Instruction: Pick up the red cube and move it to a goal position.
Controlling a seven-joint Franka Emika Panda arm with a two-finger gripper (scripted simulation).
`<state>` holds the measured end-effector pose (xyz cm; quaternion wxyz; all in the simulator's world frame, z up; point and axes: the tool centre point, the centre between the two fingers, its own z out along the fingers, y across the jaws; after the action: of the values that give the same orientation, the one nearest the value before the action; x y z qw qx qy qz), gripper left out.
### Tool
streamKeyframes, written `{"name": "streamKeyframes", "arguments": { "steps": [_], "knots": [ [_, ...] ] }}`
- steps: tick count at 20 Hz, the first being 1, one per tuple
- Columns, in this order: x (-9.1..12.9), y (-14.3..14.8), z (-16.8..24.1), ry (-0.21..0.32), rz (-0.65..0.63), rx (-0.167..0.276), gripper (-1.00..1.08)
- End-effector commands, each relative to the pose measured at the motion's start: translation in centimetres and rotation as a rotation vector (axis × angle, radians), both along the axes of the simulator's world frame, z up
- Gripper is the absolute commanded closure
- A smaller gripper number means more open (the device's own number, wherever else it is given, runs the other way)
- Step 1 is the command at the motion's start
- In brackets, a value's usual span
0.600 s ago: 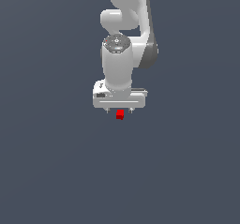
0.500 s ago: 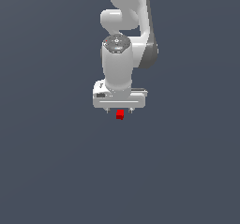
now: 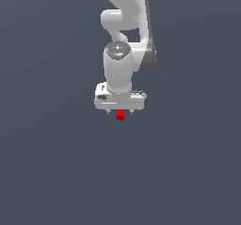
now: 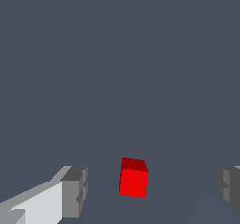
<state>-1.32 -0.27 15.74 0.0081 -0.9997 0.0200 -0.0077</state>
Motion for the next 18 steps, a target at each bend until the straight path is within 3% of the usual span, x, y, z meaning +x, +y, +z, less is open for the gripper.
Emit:
{"name": "streamKeyframes", "arguments": {
  "steps": [1, 18],
  "knots": [
    [-0.7, 0.0, -1.3, 0.002, -0.012, -0.001, -0.92],
    [-6.8, 0.3, -12.4, 0.015, -0.122, -0.014, -0.92]
  ]
}}
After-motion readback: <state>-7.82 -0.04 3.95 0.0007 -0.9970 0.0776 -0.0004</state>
